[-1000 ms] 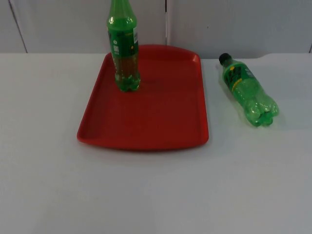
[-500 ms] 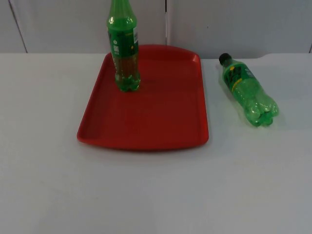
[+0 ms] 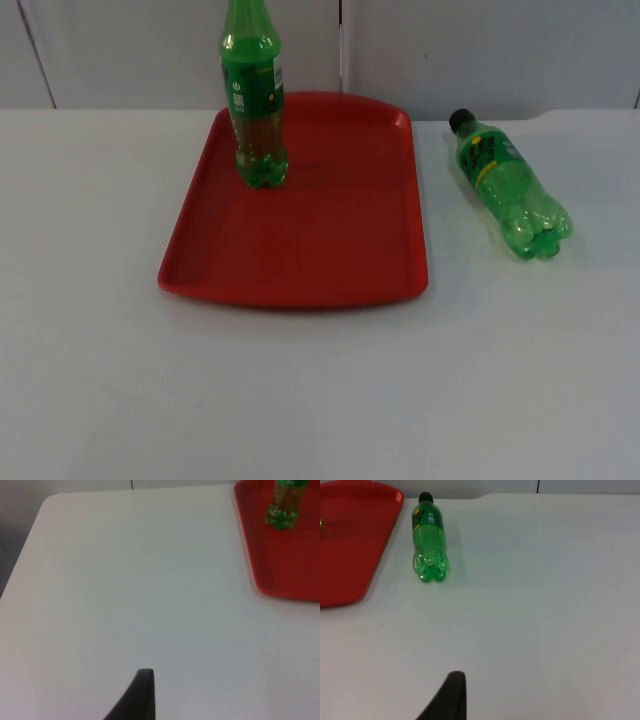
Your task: Place the bottle upright on the tray.
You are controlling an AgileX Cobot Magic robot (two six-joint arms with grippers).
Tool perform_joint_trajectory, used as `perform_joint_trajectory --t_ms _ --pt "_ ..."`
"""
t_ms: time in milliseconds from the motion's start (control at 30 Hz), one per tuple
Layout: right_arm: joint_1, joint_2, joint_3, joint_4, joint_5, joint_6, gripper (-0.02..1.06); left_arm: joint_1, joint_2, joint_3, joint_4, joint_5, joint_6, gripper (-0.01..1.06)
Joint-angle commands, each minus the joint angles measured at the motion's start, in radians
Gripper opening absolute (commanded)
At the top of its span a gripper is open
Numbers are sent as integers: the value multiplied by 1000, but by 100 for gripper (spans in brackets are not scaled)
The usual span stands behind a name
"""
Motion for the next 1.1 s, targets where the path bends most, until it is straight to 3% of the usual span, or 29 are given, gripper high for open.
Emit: perform_joint_trajectory --t_ms 0,1067 --pt "-3 -2 2 2 -5 -5 105 1 -3 5 -5 -12 -1 105" --pt "-4 -2 2 0 -5 -5 105 1 -3 5 -5 -12 -1 105"
